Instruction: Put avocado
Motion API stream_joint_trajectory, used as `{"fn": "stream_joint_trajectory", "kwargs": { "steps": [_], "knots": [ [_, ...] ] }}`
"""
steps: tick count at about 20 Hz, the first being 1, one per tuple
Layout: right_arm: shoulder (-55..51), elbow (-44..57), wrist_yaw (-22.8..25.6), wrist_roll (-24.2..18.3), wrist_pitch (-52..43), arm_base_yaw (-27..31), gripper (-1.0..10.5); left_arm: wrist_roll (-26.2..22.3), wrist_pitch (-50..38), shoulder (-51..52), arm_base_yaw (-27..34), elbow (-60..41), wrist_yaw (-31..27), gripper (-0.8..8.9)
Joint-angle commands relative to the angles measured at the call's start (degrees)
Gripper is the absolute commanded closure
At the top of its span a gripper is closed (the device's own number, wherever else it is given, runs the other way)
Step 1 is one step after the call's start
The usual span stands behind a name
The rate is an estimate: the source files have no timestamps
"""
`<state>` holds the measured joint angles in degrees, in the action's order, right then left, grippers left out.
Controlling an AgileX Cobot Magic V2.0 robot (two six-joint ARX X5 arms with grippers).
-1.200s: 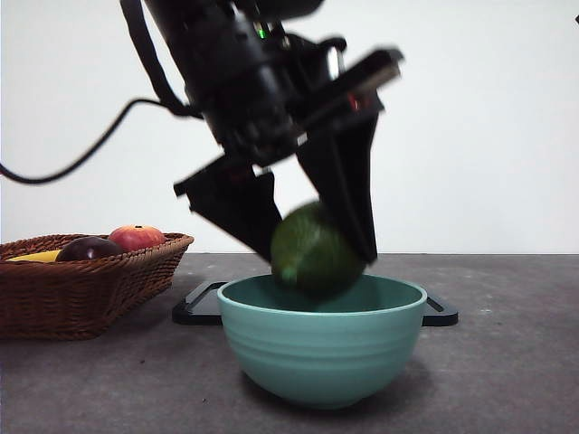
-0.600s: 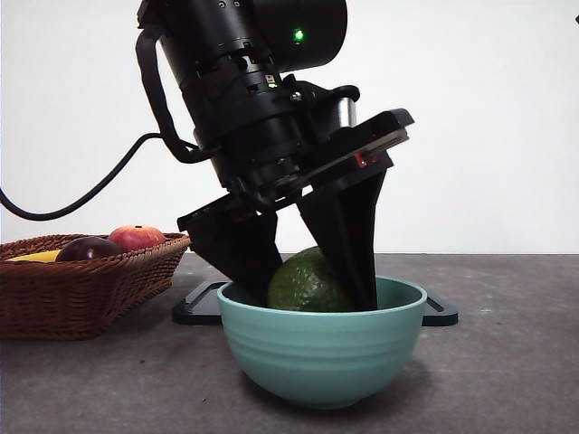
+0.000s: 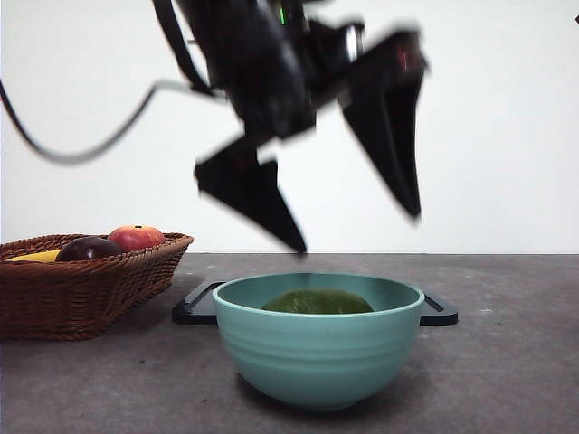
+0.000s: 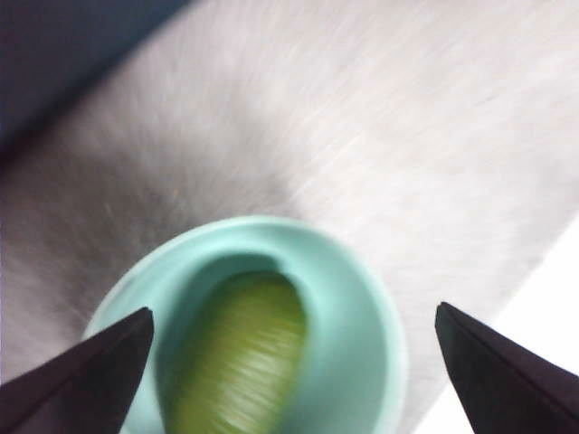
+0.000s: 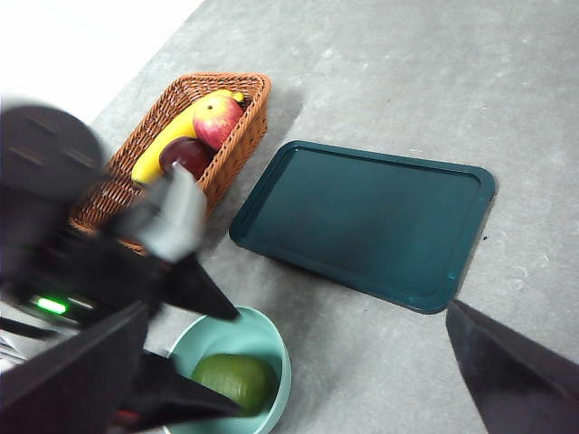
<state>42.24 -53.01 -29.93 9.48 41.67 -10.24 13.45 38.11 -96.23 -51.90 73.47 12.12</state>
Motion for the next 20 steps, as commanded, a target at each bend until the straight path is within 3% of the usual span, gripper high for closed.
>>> {"fn": "stream_joint_trajectory", "kwargs": {
  "steps": [1,8,14,20],
  "knots": [
    [0.3,-1.1,-0.1,0.5,-1.0,-0.2,4.0,-2.4,1.1,4.4,-0.7,2.8,0.0,3.16],
    [0.3,-1.1,-0.3,0.6,-2.2,-0.2,4.0,-2.7,8.2,23.7,-0.7,2.9,-0.4,3.17],
    [0.3,-1.1,-0.3,0.0,-0.3,-0.2,4.0,-3.4,23.7,36.8,-0.6,2.8,-13.7,3.17],
    [0.3,-1.1,-0.2,-0.1,3.9,-0.2,4.0,-2.4,27.5,49.9,-0.6,-2.8,-15.3,3.17]
  ]
}}
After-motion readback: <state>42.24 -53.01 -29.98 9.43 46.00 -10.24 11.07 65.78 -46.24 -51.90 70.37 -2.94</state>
